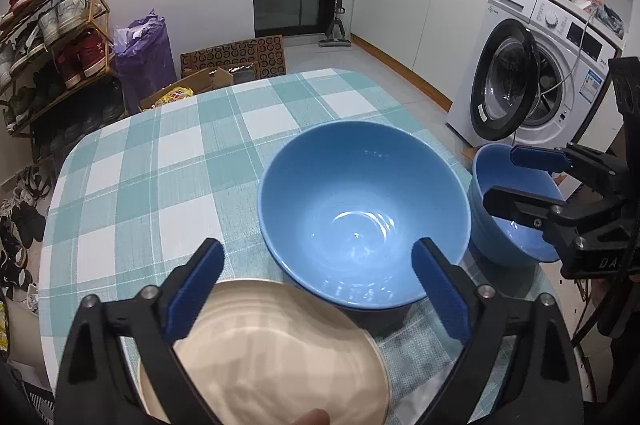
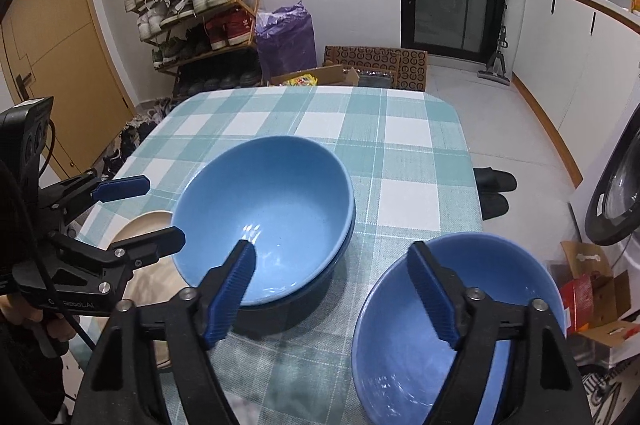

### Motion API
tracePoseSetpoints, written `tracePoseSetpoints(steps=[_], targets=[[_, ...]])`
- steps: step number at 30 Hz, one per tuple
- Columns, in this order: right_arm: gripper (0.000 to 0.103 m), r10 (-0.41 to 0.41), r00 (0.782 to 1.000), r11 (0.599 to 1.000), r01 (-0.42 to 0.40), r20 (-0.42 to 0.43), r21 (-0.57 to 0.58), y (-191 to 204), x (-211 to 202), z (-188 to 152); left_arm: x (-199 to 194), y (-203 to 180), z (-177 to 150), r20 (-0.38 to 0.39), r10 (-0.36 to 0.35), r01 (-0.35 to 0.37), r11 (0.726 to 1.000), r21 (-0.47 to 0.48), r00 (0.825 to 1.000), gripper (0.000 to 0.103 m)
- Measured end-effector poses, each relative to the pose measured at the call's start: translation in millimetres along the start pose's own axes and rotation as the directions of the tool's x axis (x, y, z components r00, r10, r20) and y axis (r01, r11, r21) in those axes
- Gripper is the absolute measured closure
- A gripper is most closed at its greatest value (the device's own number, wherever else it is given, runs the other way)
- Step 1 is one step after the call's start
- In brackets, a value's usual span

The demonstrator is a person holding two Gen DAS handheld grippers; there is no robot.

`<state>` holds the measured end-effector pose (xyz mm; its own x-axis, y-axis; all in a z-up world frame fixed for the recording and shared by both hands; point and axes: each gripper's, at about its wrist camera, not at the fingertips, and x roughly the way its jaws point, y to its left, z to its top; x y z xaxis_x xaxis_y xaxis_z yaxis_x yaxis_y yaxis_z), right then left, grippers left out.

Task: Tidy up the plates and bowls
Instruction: 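Open both grippers to release the bowl on the other bowl, then withdraw both grippers and move them to the remaining single light-blue bowl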

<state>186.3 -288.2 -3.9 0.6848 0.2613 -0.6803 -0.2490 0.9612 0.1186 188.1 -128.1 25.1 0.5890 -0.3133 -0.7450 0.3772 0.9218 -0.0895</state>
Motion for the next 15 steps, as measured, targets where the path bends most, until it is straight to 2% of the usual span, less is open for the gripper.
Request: tracePoseSetpoints(steps=[2,3,7,15], targets=[[0.015,0.007,1.0,1.0,-0.007,0.018,0.003,0.1,-4.4,-0.5,-2.4,-0.6,1.1,0.009,-0.013,0.013,1.0,-0.001,1.0,0.002],[0.011,0.009,1.0,1.0,-0.009,0.025,0.006,-0.1,-6.3,-0.4,-3.4,-0.4,1.4,0.012,-0.022,0.022,1.0,-0.004,1.0,0.0],[0.002,0.022,0.998,1.0,-0.023,0.052,0.019,-1.8,-14.3,0.5,-7.0,-2.0,2.1,0.023,-0.034,0.034,0.999,-0.007,0.999,0.0],[0.001,0.016,0.993,0.999,-0.021,0.114,0.045,-8.9,-42.9,-2.1,-14.3,-12.9,1.4,0.032,-0.037,0.036,0.999,0.014,0.999,0.0]])
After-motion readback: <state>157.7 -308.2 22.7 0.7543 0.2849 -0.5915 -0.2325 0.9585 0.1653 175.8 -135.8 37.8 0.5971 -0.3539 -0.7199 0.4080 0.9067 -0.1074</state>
